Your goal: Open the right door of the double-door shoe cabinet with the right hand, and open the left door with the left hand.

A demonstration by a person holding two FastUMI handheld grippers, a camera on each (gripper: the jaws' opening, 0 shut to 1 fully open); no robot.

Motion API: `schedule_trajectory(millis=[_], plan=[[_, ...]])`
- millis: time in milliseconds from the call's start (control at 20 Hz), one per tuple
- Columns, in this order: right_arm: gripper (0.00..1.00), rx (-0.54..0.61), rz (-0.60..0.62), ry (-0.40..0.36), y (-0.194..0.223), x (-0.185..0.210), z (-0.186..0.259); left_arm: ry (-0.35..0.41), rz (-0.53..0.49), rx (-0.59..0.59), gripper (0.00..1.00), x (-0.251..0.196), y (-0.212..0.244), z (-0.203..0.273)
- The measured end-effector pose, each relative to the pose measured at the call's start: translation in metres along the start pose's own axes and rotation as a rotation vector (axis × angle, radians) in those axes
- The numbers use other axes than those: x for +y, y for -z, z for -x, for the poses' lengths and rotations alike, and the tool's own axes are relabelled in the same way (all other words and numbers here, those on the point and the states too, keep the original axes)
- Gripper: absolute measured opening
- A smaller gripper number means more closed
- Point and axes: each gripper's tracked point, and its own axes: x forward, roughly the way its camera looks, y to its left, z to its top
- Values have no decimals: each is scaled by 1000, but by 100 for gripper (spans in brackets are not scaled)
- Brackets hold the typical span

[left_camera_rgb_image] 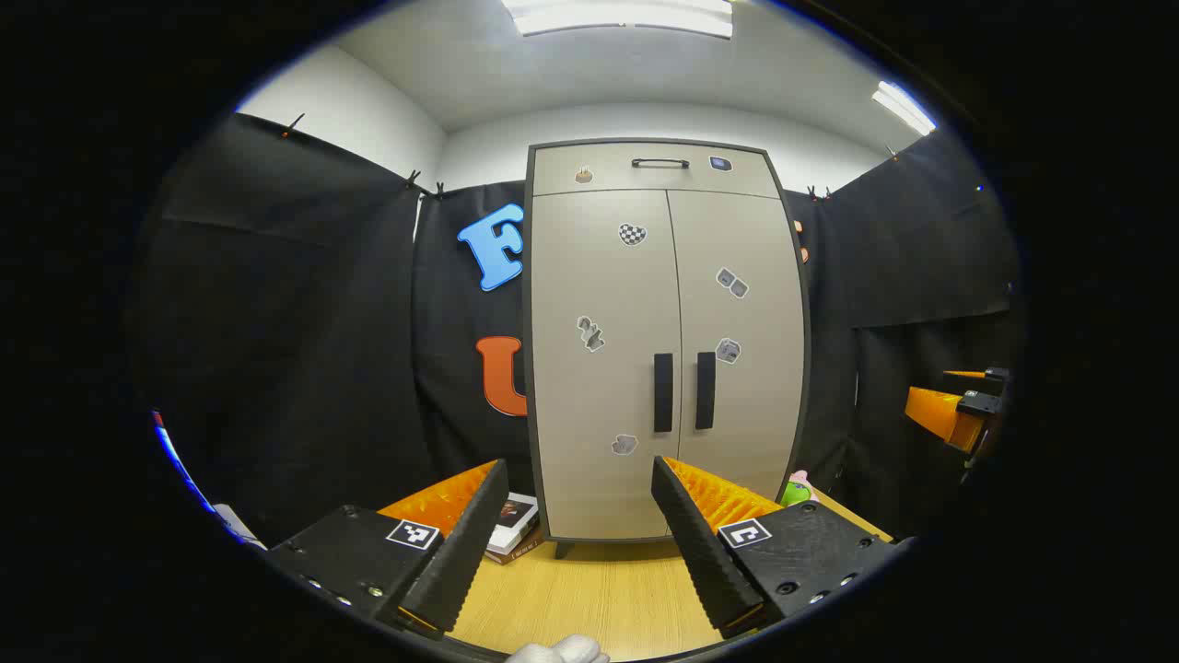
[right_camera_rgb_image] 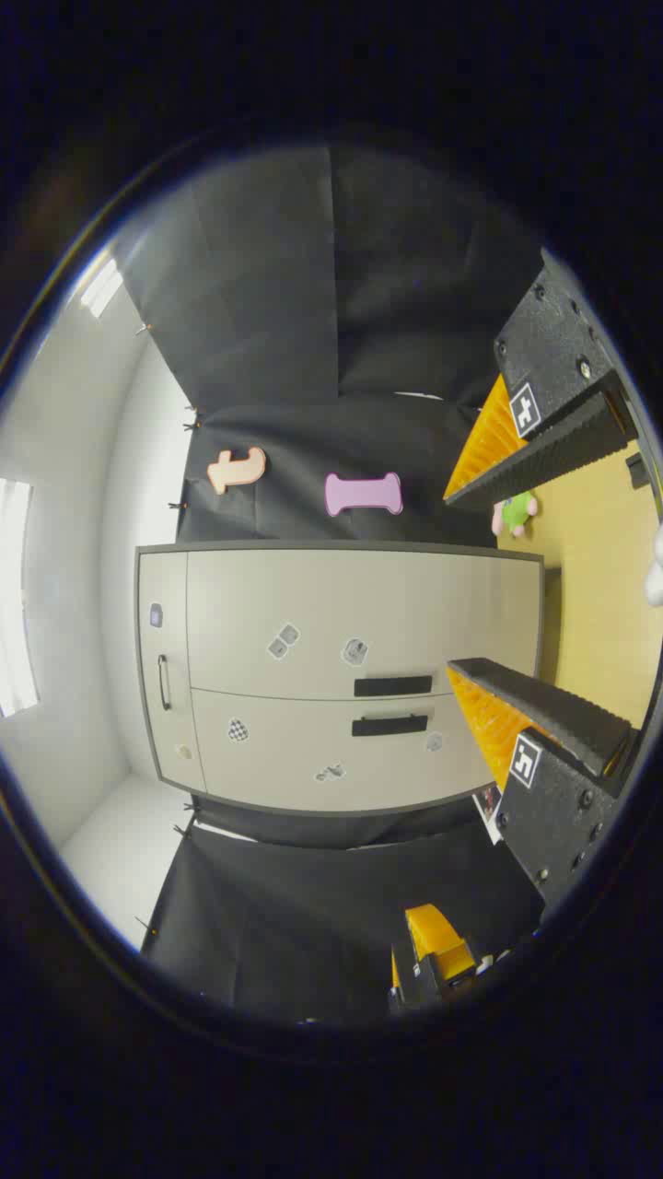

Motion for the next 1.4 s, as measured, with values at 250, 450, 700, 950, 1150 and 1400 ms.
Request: schedule_trajectory(millis=[250,450,700,950,1150,1400], plan=[[99,-8,10,-2,-2,3,3,-5,-6,-4,94,5,-1,2],[99,-8,11,1,-2,5,3,-6,-6,-5,94,6,-1,4],[99,-6,16,9,-1,5,2,-10,-7,-4,94,9,0,6],[99,-3,18,28,2,11,-17,-20,-18,3,94,15,4,9],[100,-12,33,8,2,32,-49,-43,-20,15,94,24,8,16],[100,-20,22,-31,2,70,-109,-108,-25,30,94,43,13,26]])
